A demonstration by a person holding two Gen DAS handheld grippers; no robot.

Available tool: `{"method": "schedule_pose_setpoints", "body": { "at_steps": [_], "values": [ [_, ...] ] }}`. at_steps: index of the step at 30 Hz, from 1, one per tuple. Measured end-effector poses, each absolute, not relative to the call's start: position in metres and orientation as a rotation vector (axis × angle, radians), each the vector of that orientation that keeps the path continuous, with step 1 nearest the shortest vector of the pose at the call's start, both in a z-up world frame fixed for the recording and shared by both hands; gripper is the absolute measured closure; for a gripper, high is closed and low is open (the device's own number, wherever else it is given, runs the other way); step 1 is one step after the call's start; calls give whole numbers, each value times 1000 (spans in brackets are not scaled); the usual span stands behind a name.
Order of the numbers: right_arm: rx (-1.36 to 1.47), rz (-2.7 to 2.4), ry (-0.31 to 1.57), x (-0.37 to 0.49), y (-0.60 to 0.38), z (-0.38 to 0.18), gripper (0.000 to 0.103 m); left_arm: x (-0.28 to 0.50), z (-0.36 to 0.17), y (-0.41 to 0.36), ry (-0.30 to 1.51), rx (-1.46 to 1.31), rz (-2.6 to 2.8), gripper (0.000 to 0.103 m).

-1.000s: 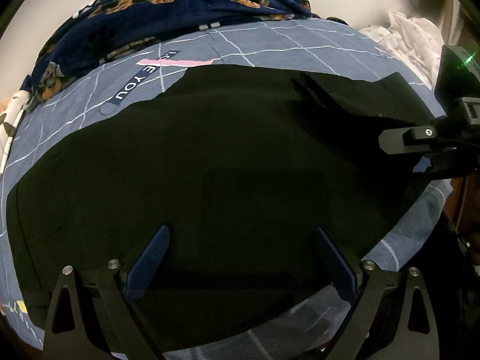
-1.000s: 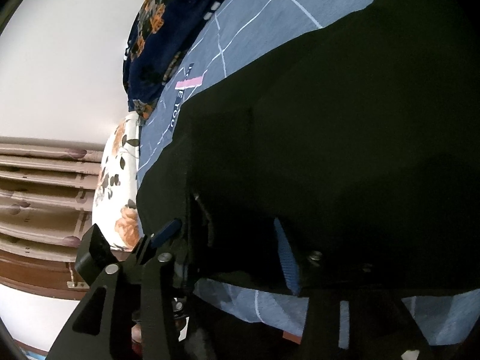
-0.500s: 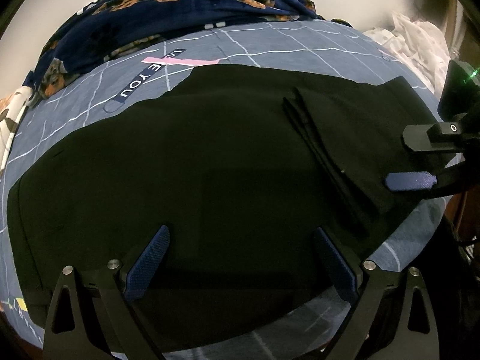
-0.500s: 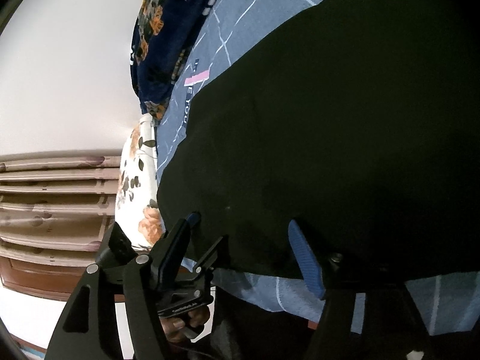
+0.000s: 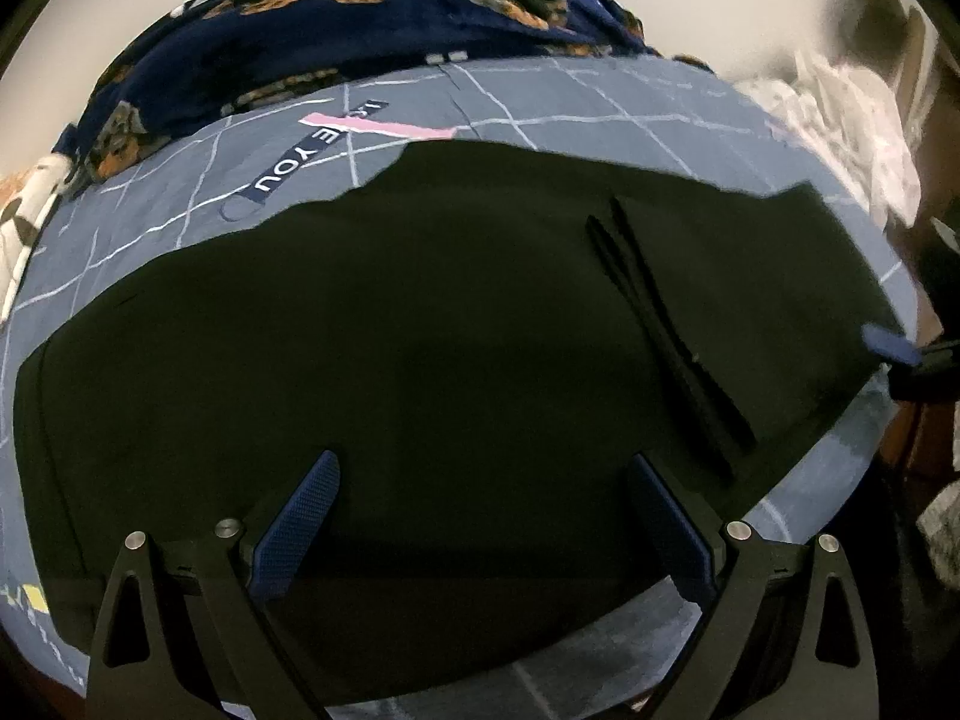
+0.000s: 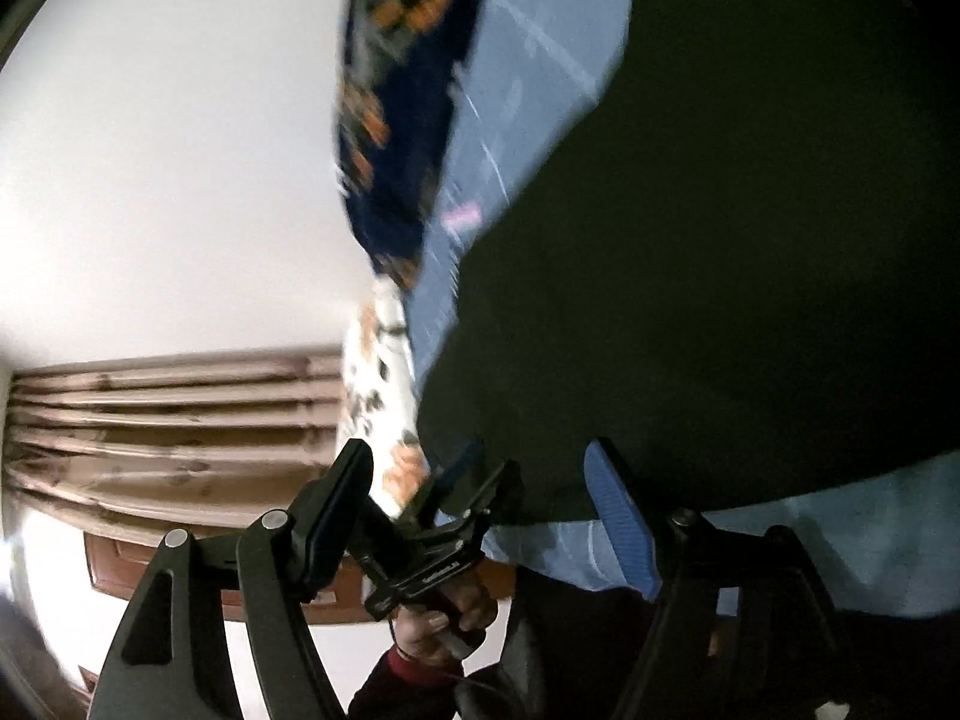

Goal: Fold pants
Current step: 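Open the right tool and release the folded hem onto the pants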

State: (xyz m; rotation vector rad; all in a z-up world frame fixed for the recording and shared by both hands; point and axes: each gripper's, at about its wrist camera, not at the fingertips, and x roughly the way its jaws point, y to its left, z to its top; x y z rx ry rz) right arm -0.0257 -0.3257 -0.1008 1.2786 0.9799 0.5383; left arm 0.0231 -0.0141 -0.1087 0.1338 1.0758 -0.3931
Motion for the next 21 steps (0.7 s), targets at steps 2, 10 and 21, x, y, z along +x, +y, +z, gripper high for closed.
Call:
{"method": "schedule_pose_setpoints", "body": {
  "at_steps": [2,10,21],
  "values": [
    [1248,476,900,-36,-359,-89,33,24,-103,-11,1072,104,-385,7],
    [1124,281,805,-46,-436,-67,71,18,-64,-28,976,72,-447,7],
    [947,368,893,24,-412,-77,84,18,-72,-103,928,223,-556,7]
  ]
}}
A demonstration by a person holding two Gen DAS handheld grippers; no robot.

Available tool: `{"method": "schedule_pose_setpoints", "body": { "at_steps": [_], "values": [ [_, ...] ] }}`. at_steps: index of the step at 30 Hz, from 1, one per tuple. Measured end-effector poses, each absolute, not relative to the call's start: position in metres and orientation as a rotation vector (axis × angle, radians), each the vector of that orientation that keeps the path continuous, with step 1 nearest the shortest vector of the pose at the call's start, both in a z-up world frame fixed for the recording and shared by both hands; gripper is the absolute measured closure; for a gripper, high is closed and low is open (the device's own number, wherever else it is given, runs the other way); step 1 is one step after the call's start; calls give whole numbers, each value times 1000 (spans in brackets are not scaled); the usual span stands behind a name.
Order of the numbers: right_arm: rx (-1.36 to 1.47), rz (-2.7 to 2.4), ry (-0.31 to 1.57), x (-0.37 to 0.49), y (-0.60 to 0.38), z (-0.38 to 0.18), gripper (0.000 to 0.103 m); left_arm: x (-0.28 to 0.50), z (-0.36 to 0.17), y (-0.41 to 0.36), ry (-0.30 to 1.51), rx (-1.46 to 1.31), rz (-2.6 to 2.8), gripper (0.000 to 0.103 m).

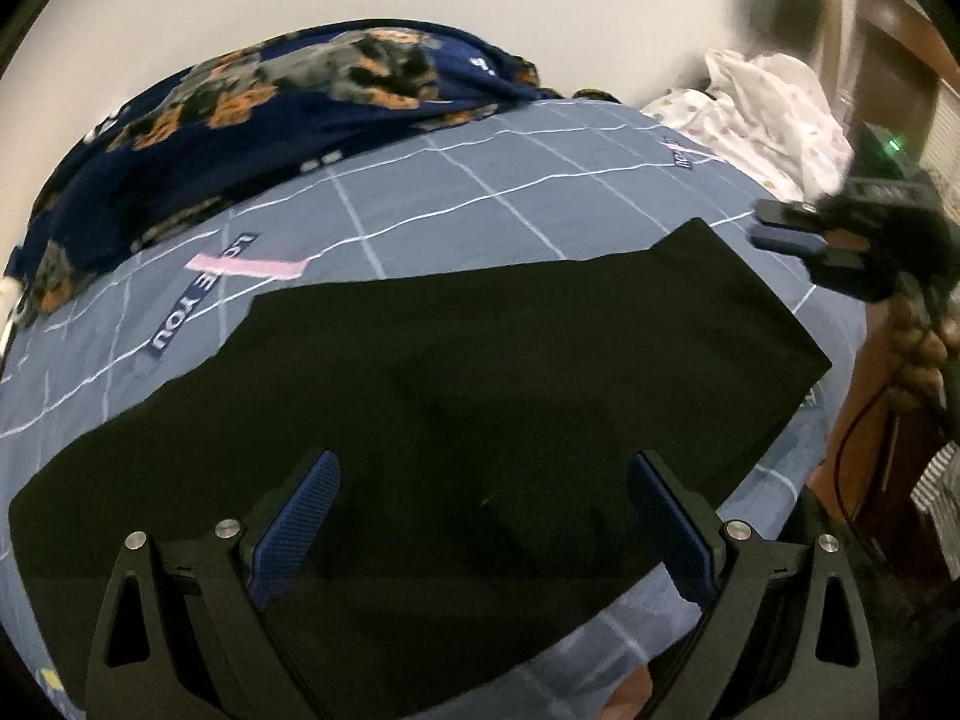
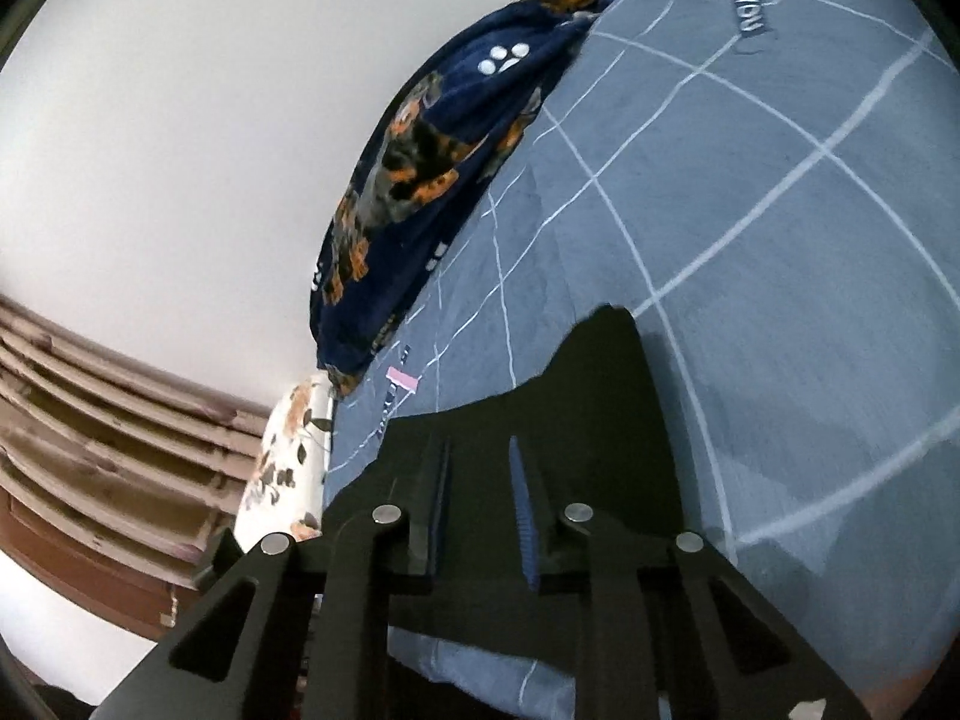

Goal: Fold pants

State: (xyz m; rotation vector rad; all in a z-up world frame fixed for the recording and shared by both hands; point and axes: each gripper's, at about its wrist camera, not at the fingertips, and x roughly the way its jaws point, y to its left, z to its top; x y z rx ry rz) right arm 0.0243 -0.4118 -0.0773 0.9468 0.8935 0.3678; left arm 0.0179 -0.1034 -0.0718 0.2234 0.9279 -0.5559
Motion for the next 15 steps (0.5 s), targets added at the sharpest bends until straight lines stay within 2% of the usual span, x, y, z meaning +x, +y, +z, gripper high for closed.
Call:
{"method": "schedule_pose_setpoints", "body": {
  "at_steps": [9,11,12,15],
  "values": [
    [851,269,996,52,-422,-110,85,38,-111,-109,1049,201,-507,7],
    [904,253,1014,49,-430,-127,93,40,-116,-106,1066,176,-504,7],
    [922,251,1013,48,-433,-131,103,39,-116,-105,1060,167,-505,7],
    [990,272,999,45,-442,-142,103,37,-117,-107,1054,192,-500,7]
  ]
}}
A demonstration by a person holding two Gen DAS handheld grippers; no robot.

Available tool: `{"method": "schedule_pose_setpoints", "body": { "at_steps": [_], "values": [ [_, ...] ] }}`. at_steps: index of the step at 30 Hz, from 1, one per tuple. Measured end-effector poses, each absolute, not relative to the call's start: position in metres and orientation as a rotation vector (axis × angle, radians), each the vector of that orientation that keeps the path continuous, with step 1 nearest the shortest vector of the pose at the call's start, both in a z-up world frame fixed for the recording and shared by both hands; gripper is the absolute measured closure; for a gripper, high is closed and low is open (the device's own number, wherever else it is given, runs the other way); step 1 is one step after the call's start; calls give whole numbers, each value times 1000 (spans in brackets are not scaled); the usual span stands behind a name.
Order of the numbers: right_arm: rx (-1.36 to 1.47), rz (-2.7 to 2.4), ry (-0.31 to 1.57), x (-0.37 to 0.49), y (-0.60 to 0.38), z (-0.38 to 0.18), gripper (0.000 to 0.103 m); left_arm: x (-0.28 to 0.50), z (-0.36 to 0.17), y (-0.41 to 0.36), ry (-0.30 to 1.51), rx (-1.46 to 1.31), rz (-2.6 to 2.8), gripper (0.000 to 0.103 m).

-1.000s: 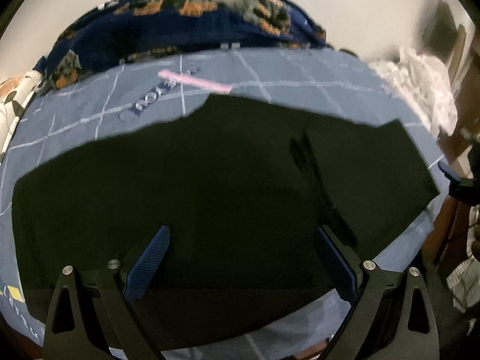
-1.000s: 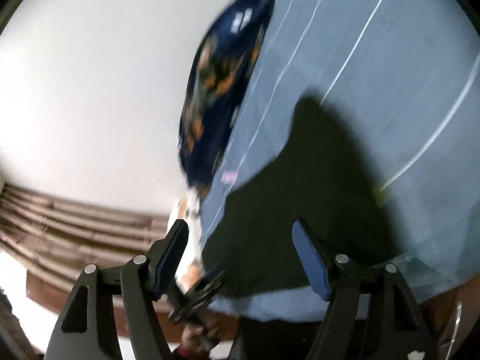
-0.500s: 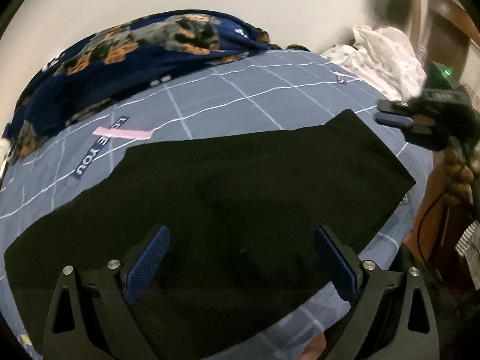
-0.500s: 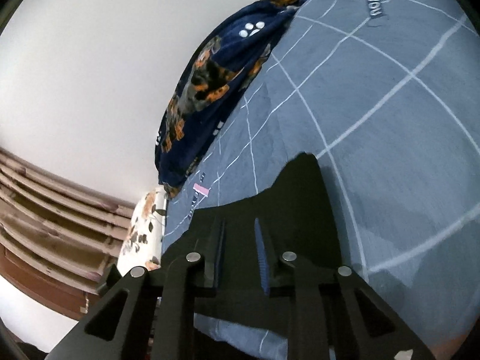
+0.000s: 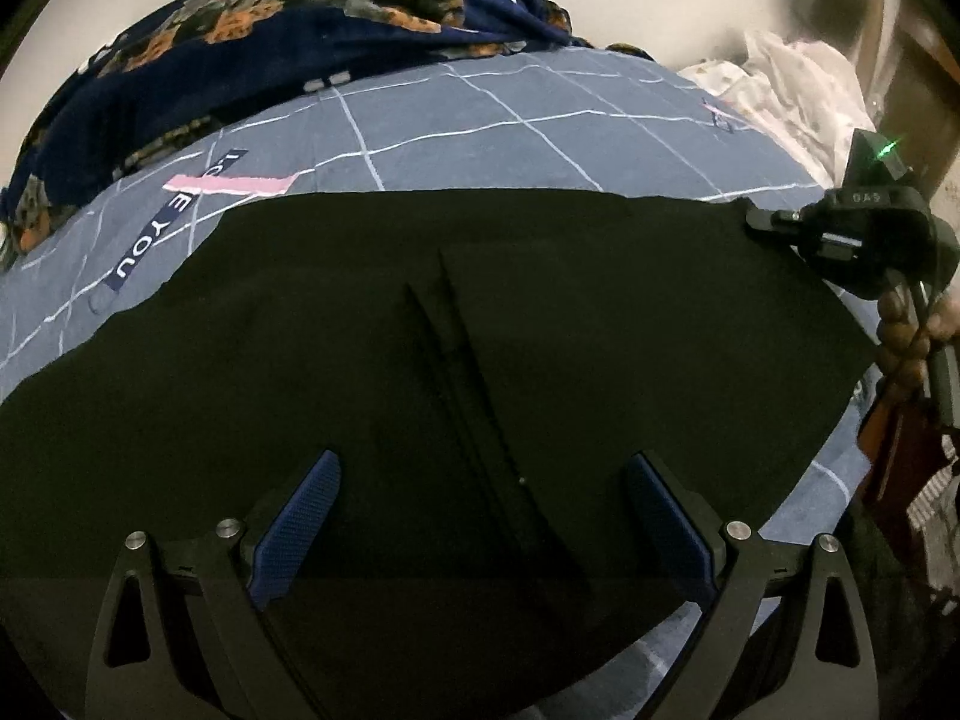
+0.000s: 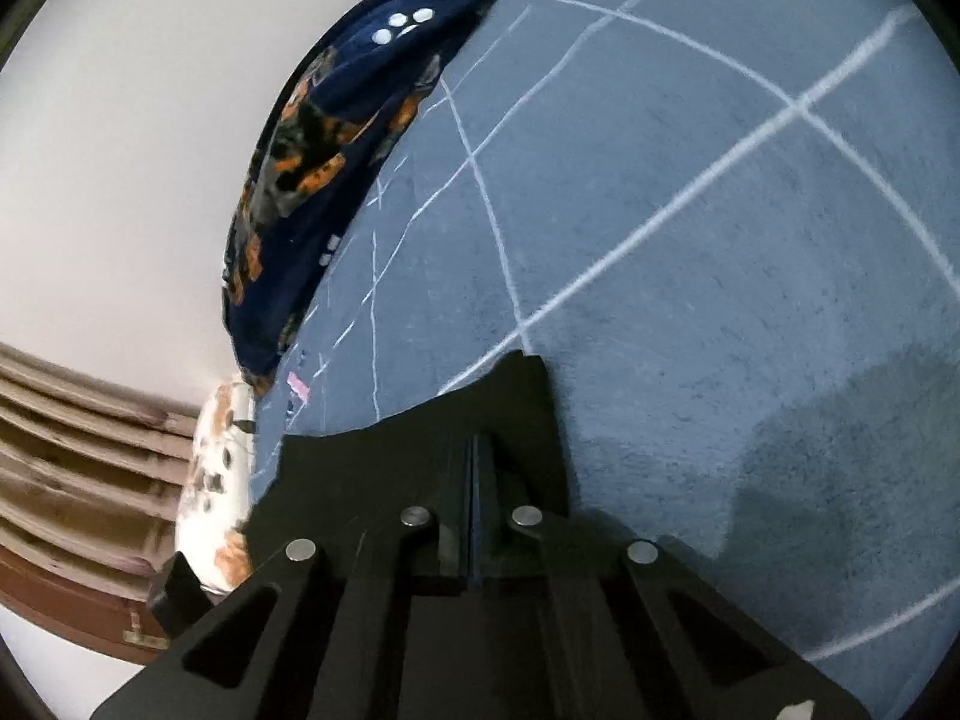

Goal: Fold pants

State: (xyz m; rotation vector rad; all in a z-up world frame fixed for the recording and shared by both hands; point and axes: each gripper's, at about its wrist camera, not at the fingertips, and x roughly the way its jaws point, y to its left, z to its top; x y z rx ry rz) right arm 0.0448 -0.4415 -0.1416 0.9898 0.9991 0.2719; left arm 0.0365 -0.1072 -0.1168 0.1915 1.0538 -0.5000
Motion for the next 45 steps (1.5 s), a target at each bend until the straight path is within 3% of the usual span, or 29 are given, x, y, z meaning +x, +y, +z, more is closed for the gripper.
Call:
{"method": "schedule_pose_setpoints", "body": {
  "at_steps": [3,6,11,12,19,21,26,32,35,45],
  "values": [
    [1000,284,984,43,-444,-139,103,36,-117,-107,1056,192,-498,7],
    [1011,306,938,43,-446,-131,93,38,-116,-107,1061,192,-497,7],
    [998,293,952,55,-450,-131,95,38,-116,-108,1065,191,-489,6],
    [997,277,966,57,-451,-135,103,38,-116,-109,1066,192,-488,6],
    [1069,272,967,53,-459,-139,103,37,-116,-110,1073,196,-485,6],
    [1037,319,935,43,-456,-125,92,38,-116,-109,1077,196,-488,6],
    [939,414,953,1,-443,-110,92,37,-117,-108,1071,193,-486,5],
    [855,466,992,-36,-422,-119,93,36,-118,-110,1067,194,-484,3],
    [886,437,982,-46,-430,-132,103,37,-118,-110,1068,195,-485,3],
    [738,452,909,-55,-426,-132,103,36,-118,-110,1053,193,-483,1]
  ]
}}
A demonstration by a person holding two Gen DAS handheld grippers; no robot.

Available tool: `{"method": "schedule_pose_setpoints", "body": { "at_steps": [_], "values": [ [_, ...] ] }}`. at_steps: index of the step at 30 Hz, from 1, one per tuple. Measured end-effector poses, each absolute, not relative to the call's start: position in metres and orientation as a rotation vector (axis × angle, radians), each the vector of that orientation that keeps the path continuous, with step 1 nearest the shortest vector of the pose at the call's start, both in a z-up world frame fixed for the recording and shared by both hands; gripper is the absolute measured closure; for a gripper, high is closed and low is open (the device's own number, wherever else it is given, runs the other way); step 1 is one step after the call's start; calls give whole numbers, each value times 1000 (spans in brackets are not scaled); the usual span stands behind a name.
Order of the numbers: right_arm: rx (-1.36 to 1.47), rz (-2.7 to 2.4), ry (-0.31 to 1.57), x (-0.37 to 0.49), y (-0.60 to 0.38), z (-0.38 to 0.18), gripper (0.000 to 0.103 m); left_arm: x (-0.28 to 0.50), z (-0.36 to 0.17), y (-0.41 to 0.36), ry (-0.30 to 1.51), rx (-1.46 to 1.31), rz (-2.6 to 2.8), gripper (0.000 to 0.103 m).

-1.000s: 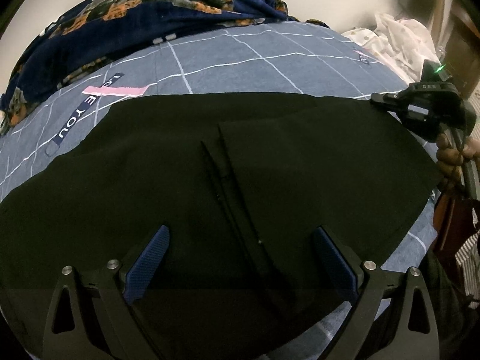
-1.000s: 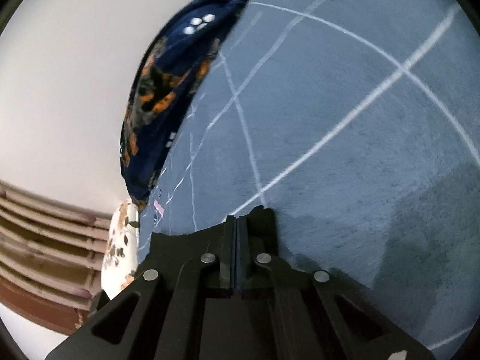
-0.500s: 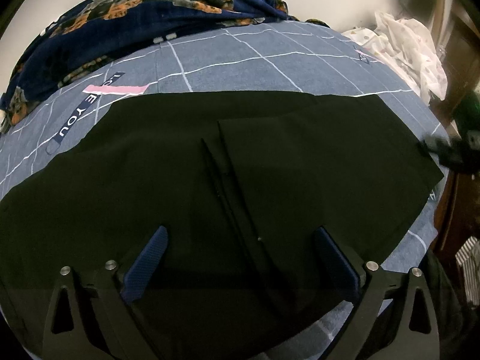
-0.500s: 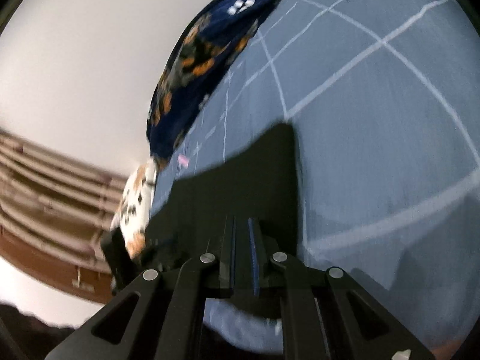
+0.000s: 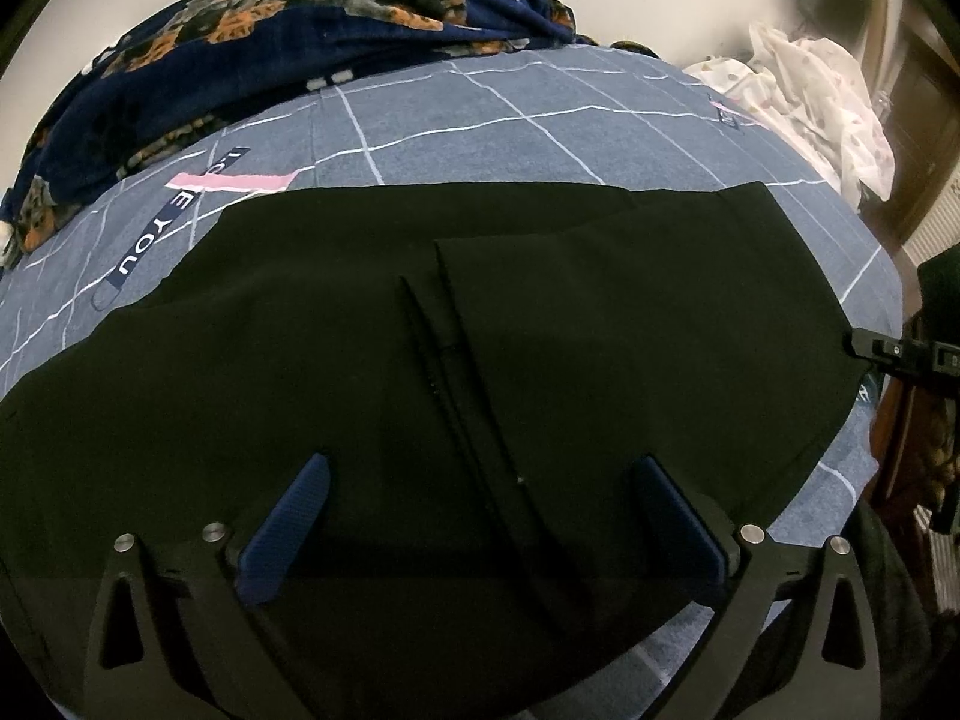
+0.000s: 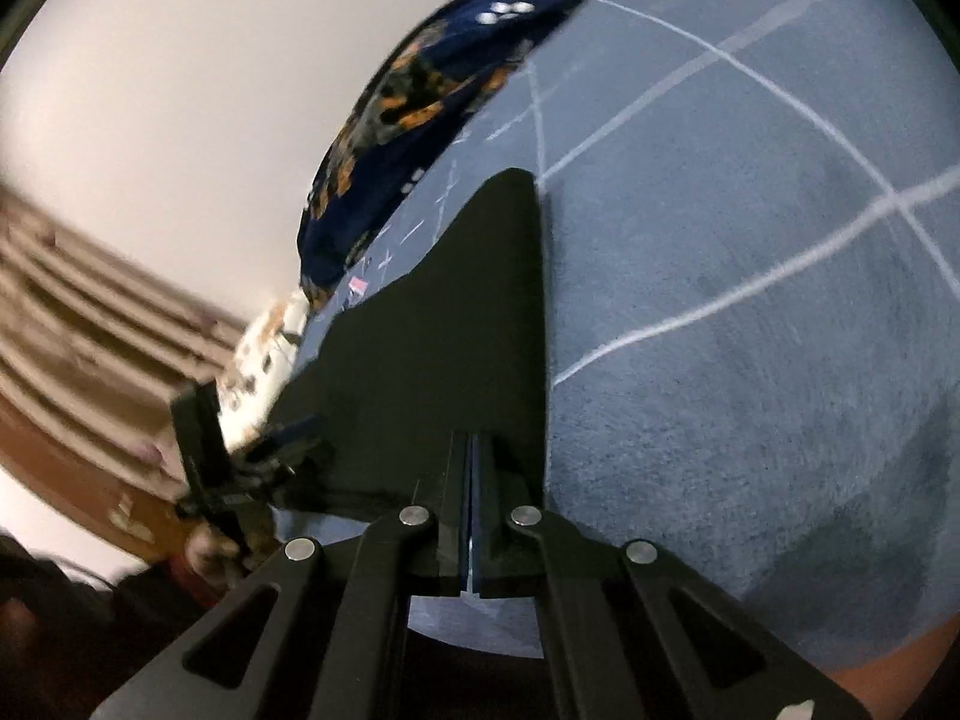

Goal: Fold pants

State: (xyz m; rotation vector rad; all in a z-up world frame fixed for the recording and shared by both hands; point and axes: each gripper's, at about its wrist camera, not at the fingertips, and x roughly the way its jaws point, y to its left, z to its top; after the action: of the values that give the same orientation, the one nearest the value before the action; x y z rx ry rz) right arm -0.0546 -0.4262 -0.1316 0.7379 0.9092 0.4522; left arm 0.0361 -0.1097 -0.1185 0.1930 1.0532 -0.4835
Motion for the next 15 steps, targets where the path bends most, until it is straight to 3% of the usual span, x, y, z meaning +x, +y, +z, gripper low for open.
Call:
{"method": "schedule_pose_setpoints", "body": {
  "at_steps": [4,6,9,12,15],
  "values": [
    [636,415,937,-52,-416,-113,103,35,-119,-109,1047,193,-484,1],
    [584,423,933,-54,-408,-106,93,35,-120,-109,1045,193,-484,0],
    [536,431,952,-54,-399,-108,93,34,-120,-109,1040,192,-484,1],
    [597,421,961,-54,-408,-117,103,34,-120,-109,1038,191,-484,0],
    [589,415,965,-55,-408,-117,103,34,-121,-109,1035,189,-485,0]
  ]
}}
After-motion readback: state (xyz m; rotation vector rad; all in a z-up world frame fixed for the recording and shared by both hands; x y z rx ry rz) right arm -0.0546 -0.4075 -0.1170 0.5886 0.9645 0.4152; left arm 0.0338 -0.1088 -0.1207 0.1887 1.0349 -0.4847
